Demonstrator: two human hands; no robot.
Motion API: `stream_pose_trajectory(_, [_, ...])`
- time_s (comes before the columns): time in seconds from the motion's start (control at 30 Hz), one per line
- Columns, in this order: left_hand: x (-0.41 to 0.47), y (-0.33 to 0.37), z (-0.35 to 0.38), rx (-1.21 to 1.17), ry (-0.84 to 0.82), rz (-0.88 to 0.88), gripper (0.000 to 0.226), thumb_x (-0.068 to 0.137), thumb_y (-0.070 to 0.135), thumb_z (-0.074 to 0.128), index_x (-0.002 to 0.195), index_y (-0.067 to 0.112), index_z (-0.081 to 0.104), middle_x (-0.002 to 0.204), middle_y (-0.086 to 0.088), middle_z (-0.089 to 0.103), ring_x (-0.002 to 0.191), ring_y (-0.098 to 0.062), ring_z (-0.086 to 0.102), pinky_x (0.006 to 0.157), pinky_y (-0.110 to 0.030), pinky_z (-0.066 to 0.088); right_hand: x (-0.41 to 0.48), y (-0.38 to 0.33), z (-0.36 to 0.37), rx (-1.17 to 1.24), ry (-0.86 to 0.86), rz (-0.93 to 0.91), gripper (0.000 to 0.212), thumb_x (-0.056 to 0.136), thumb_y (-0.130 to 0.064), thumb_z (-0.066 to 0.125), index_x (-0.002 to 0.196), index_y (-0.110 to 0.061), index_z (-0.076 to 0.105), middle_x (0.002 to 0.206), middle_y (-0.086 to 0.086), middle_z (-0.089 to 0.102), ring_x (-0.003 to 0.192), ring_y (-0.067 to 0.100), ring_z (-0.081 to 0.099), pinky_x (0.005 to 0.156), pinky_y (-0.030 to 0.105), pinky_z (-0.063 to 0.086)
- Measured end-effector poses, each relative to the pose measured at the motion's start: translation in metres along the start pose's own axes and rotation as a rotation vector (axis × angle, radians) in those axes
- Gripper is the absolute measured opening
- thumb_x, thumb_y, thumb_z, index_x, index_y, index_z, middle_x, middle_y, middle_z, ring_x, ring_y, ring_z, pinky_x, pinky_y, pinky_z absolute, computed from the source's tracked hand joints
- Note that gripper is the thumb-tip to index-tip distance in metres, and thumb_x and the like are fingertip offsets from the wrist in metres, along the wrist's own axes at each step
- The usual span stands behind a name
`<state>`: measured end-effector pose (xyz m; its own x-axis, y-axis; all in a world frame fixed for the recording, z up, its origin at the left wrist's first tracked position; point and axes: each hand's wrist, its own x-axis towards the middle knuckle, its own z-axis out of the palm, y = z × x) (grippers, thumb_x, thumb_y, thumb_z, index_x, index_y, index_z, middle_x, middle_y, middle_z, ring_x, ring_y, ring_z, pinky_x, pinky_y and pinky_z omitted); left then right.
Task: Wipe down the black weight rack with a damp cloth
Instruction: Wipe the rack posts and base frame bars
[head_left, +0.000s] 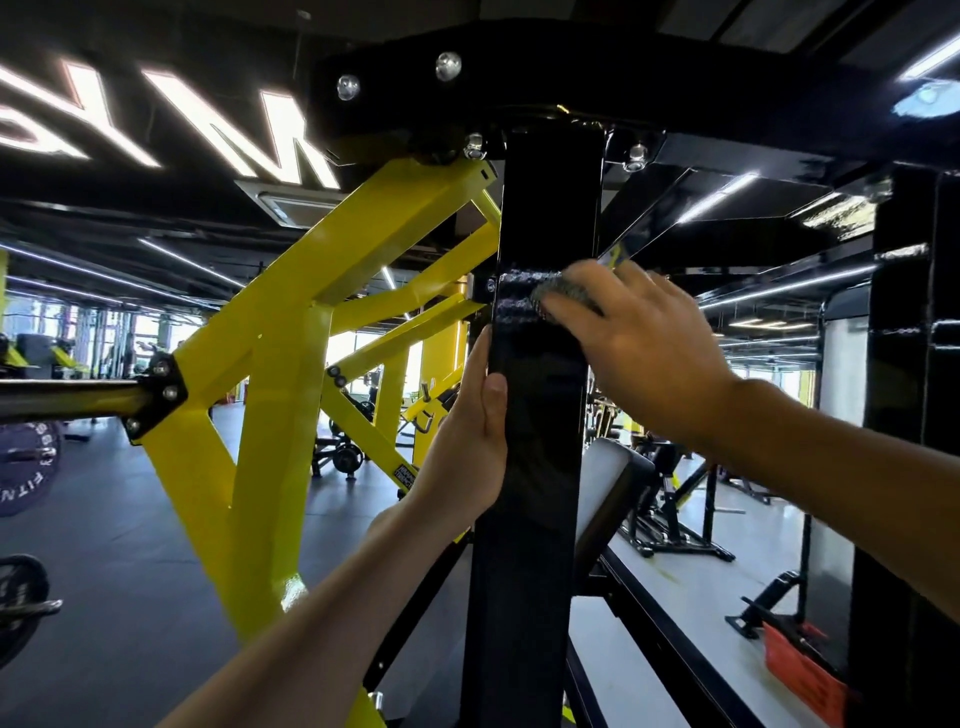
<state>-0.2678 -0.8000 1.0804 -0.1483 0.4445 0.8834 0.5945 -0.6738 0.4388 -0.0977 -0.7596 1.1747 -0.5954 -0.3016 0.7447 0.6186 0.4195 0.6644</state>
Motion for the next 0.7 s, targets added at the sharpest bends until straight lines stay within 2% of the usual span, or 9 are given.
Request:
stream_pose_trajectory(0.07, [0.000, -0.001, -0.001, -0.008, -0.004, 0.004, 0.058, 0.103, 0.049, 0.022, 0.158, 0.036, 0.010, 0.154, 0.007, 0.042, 0.134, -0.001, 0.046, 0.109, -0.037, 0.044, -0.013, -0.014, 0.003, 0.034, -0.041, -0.104, 0.036, 0.092, -0.002, 0.049, 0.126, -0.005, 0.062, 0.119, 0.020, 0.060, 0.088, 0.036, 0.061, 0.073, 0.047, 0.057])
stream_pose_trajectory(0.13, [-0.003, -0.001, -0.001, -0.006, -0.014, 0.010, 0.056, 0.105, 0.047, 0.022, 0.158, 0.035, 0.011, 0.151, 0.005, 0.046, 0.132, -0.006, 0.050, 0.106, -0.040, 0.046, -0.024, -0.016, -0.001, 0.037, -0.075, -0.274, 0.041, 0.096, -0.001, 0.033, 0.123, -0.005, 0.063, 0.117, 0.020, 0.061, 0.084, 0.034, 0.061, 0.071, 0.045, 0.056])
stream_pose_trajectory(0.23, [-0.012, -0.001, 0.001, 0.000, -0.008, -0.003, 0.052, 0.107, 0.040, 0.022, 0.158, 0.033, 0.014, 0.150, 0.005, 0.047, 0.133, -0.006, 0.049, 0.107, -0.038, 0.045, -0.026, -0.005, -0.001, 0.038, -0.006, -0.086, 0.044, 0.082, 0.004, 0.059, 0.125, -0.007, 0.062, 0.115, 0.019, 0.062, 0.083, 0.034, 0.059, 0.069, 0.044, 0.055])
stream_pose_trajectory(0.3, [-0.017, -0.001, 0.002, -0.013, 0.005, 0.010, 0.051, 0.108, 0.035, 0.023, 0.158, 0.029, 0.016, 0.150, 0.004, 0.047, 0.133, -0.007, 0.049, 0.107, -0.036, 0.045, -0.035, -0.019, 0.000, 0.040, -0.003, -0.051, 0.040, 0.088, 0.003, 0.049, 0.125, -0.004, 0.063, 0.115, 0.020, 0.062, 0.085, 0.035, 0.061, 0.071, 0.044, 0.054])
stream_pose_trajectory(0.37, [-0.019, 0.000, 0.002, -0.017, -0.001, 0.013, 0.050, 0.109, 0.032, 0.023, 0.158, 0.027, 0.017, 0.146, 0.002, 0.051, 0.129, -0.007, 0.053, 0.103, -0.032, 0.048, -0.046, -0.033, -0.004, 0.048, -0.048, -0.223, 0.047, 0.096, 0.001, 0.026, 0.124, -0.004, 0.064, 0.114, 0.019, 0.063, 0.086, 0.033, 0.062, 0.072, 0.042, 0.055])
stream_pose_trajectory(0.4, [-0.021, 0.001, 0.002, -0.022, -0.008, 0.008, 0.050, 0.108, 0.032, 0.023, 0.158, 0.026, 0.018, 0.145, 0.002, 0.052, 0.127, -0.004, 0.053, 0.100, -0.026, 0.048, -0.046, -0.031, -0.006, 0.045, -0.063, -0.288, 0.049, 0.095, 0.002, 0.025, 0.123, -0.004, 0.064, 0.113, 0.019, 0.064, 0.085, 0.032, 0.062, 0.071, 0.041, 0.055])
stream_pose_trajectory(0.47, [-0.023, -0.001, 0.003, -0.025, -0.004, 0.000, 0.051, 0.108, 0.033, 0.023, 0.158, 0.024, 0.019, 0.146, 0.004, 0.049, 0.128, 0.002, 0.050, 0.099, -0.016, 0.044, -0.034, -0.017, -0.008, 0.034, -0.046, -0.220, 0.043, 0.088, 0.003, 0.040, 0.122, -0.006, 0.065, 0.110, 0.018, 0.063, 0.082, 0.032, 0.060, 0.069, 0.042, 0.054])
stream_pose_trajectory(0.57, [-0.024, -0.001, 0.005, -0.041, 0.010, -0.019, 0.053, 0.107, 0.039, 0.022, 0.158, 0.024, 0.019, 0.150, 0.002, 0.046, 0.134, -0.003, 0.046, 0.107, -0.022, 0.042, -0.021, -0.024, -0.003, 0.026, 0.017, 0.050, 0.039, 0.082, 0.001, 0.060, 0.120, -0.006, 0.065, 0.108, 0.016, 0.061, 0.079, 0.032, 0.059, 0.068, 0.042, 0.052])
stream_pose_trajectory(0.7, [-0.027, 0.004, 0.005, -0.048, 0.000, -0.011, 0.049, 0.108, 0.028, 0.022, 0.156, 0.018, 0.022, 0.148, 0.002, 0.047, 0.136, -0.004, 0.044, 0.108, -0.021, 0.040, -0.020, -0.043, -0.002, 0.052, -0.078, -0.237, 0.038, 0.089, -0.009, 0.042, 0.119, -0.007, 0.065, 0.115, 0.013, 0.060, 0.084, 0.030, 0.059, 0.073, 0.043, 0.054])
